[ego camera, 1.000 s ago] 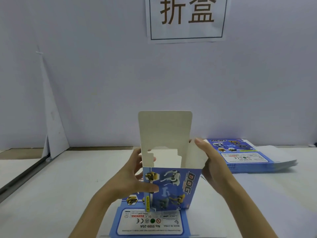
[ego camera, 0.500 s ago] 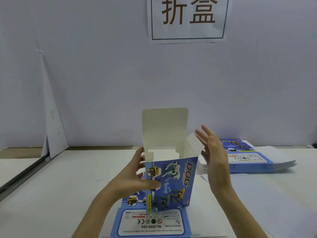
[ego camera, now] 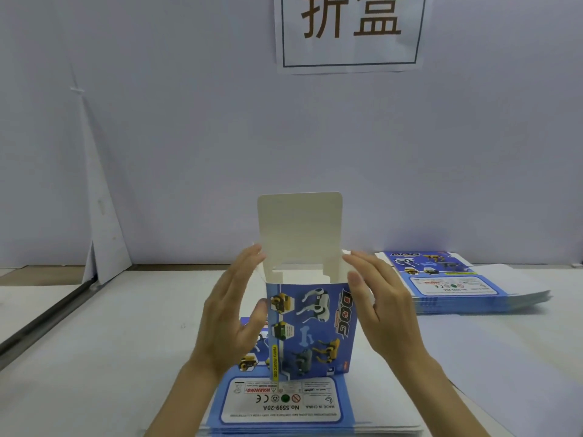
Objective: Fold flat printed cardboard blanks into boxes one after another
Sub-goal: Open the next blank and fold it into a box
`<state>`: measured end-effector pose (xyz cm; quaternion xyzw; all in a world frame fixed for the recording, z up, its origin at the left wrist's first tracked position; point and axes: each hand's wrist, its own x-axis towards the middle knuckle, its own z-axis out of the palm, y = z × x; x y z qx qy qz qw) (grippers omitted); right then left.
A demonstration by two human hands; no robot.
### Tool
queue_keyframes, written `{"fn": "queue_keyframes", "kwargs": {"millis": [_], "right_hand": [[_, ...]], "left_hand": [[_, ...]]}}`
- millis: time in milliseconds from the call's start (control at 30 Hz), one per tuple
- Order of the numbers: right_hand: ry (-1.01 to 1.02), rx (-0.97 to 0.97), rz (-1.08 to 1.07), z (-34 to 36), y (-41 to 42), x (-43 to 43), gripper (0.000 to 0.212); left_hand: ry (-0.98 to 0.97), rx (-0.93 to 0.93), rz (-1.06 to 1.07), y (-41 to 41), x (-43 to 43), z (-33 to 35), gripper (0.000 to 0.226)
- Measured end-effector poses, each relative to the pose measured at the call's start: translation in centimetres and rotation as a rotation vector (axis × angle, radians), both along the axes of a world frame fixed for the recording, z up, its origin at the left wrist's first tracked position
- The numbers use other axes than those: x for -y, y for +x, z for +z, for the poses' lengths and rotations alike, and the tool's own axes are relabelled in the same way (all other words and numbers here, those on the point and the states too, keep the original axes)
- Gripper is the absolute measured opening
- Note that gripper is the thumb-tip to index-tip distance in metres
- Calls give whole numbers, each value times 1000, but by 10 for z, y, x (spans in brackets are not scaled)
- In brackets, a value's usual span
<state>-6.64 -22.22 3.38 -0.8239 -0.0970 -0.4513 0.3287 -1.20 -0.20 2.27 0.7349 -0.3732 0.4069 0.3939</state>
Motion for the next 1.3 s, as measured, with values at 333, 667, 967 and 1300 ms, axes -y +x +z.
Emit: {"fn": "queue_keyframes", "kwargs": {"millis": [333,667,967,1300], "right_hand": [[515,26,98,-17,1,-30,31],[354,71,62,30,-8,-2,25],[-100,-348,157,126,35,9,27],[560,-1397,433,50,62,22,23]], "left_hand": [[-384,-389,-107,-25,50,-42,55],[-412,-830,-340,-10,29,0,77],[-211,-927,-297,-18,21,9,64],[-233,-959,-270,-14,24,1,85]]}}
